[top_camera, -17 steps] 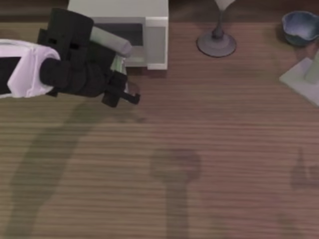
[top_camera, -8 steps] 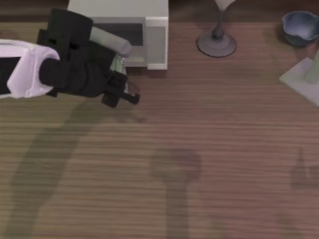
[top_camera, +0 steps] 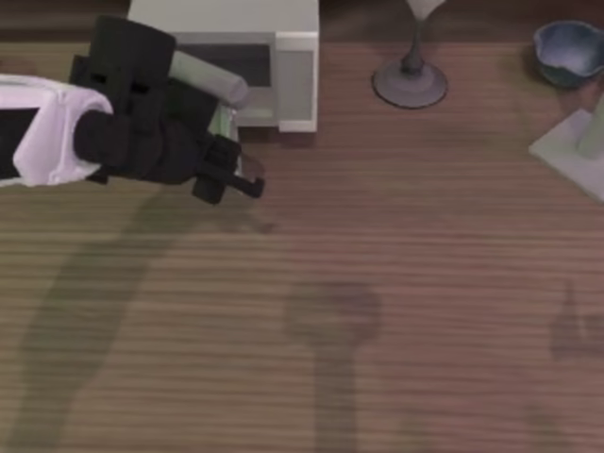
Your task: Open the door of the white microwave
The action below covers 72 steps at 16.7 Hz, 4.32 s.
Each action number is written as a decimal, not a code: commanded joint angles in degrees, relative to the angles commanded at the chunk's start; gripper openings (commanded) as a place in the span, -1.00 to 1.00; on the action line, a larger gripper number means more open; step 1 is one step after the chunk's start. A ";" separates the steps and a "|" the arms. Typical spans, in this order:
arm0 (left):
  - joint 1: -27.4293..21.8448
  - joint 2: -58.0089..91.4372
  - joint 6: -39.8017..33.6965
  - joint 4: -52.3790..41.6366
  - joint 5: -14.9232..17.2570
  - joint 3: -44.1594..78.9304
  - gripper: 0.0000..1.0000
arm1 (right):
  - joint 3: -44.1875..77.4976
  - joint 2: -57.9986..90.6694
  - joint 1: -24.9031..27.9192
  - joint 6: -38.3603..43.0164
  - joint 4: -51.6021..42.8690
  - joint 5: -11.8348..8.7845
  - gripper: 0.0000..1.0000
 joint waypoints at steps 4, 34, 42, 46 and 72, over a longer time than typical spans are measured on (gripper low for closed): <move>0.28 -0.25 1.26 -0.40 1.41 -0.49 -1.00 | 0.00 0.00 0.00 0.00 0.00 0.00 1.00; 1.67 -1.17 4.57 -0.98 4.30 -1.36 -1.00 | 0.00 0.00 0.00 0.00 0.00 0.00 1.00; 3.94 -1.95 9.11 -2.15 7.14 -1.94 -1.00 | 0.00 0.00 0.00 0.00 0.00 0.00 1.00; 4.08 -1.95 9.42 -2.27 7.32 -2.02 -1.00 | 0.00 0.00 0.00 0.00 0.00 0.00 1.00; 4.64 -2.09 11.13 -3.01 8.84 -2.24 -1.00 | 0.00 0.00 0.00 0.00 0.00 0.00 1.00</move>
